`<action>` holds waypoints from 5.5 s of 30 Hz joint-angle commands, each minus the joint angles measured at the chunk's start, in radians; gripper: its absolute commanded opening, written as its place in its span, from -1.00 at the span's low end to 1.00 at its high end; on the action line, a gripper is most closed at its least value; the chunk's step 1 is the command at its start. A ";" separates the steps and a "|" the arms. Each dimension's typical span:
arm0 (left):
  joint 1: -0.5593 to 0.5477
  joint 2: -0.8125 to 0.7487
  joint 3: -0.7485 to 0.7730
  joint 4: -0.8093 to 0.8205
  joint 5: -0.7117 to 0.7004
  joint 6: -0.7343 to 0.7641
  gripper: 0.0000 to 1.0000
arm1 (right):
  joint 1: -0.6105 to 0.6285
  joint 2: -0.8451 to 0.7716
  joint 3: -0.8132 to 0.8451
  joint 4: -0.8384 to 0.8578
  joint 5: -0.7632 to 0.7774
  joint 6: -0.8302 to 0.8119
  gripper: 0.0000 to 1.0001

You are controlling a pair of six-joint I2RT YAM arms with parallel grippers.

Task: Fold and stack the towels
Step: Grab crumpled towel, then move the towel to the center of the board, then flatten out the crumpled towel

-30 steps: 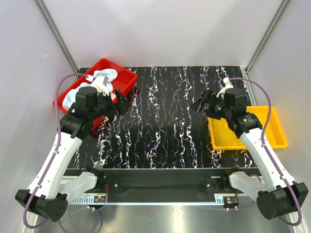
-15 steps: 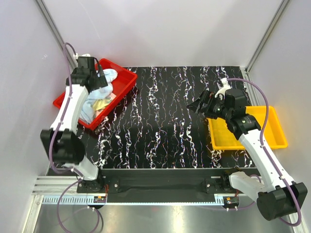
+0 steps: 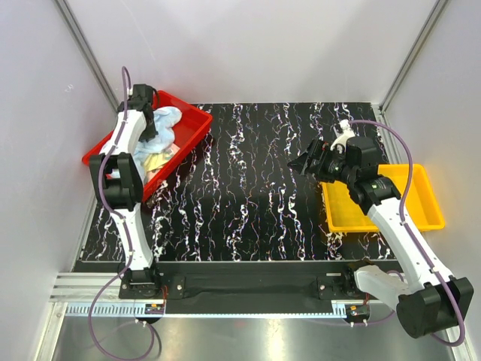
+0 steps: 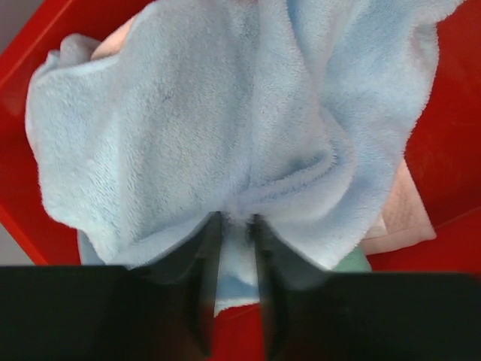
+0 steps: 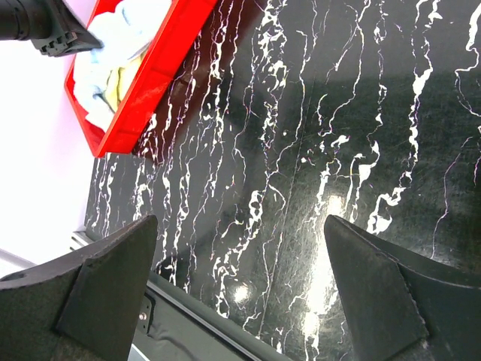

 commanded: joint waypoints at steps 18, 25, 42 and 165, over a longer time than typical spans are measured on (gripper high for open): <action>-0.344 -0.404 0.467 0.111 0.150 0.146 -1.00 | 0.006 0.013 0.131 -0.063 0.070 -0.012 1.00; -0.504 -0.604 0.163 0.208 0.444 0.038 -1.00 | 0.006 -0.030 0.170 -0.136 0.126 -0.009 0.99; -0.638 -0.908 -1.091 0.333 0.292 -0.327 -1.00 | 0.006 -0.067 0.000 -0.168 0.159 0.045 0.82; -0.382 -0.069 -0.487 0.371 0.586 -0.192 -0.07 | -0.049 0.717 0.340 -0.171 0.069 -0.254 -1.00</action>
